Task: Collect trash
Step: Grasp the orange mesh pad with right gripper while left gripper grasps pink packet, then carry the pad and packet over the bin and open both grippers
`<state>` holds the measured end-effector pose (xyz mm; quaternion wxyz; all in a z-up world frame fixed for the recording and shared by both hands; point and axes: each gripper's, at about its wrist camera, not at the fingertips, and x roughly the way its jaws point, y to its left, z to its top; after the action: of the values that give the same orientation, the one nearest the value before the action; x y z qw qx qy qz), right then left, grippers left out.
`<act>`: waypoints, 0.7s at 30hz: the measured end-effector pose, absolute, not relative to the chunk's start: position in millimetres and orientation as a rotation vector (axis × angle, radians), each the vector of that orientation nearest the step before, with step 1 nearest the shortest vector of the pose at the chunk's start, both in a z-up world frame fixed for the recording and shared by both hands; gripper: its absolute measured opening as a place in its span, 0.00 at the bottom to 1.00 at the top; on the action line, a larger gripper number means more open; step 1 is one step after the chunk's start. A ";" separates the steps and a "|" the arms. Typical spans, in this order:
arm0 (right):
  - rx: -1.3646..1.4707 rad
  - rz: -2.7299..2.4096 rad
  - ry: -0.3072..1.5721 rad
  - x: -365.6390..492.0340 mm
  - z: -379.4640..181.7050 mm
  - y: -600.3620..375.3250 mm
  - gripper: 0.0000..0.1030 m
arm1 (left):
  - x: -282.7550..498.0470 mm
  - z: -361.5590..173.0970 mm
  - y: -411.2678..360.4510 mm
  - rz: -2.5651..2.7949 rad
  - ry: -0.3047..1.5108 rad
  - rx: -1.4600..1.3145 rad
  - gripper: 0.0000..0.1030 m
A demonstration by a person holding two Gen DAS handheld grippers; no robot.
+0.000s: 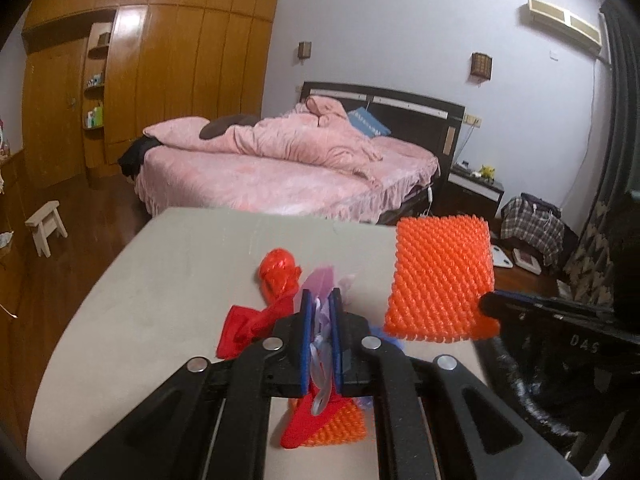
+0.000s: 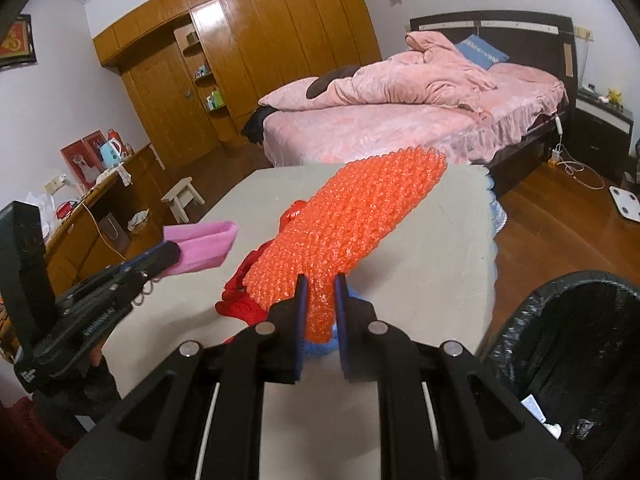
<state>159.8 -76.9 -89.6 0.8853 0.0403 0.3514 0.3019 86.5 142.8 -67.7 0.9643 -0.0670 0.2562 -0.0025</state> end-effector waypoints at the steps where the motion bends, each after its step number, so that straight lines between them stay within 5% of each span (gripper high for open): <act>1: 0.086 0.625 0.726 157.2 -86.9 -80.3 0.12 | 85.1 -64.8 141.2 -0.004 0.513 -0.133 0.08; 21: 0.092 0.430 0.680 120.8 -66.7 -189.1 0.12 | 95.9 -54.8 25.1 -0.188 0.507 -0.065 0.08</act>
<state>120.8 -189.1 -66.7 0.9191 0.0448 0.3309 0.2090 95.9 25.1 -54.8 0.9631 -0.0322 0.2504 -0.0930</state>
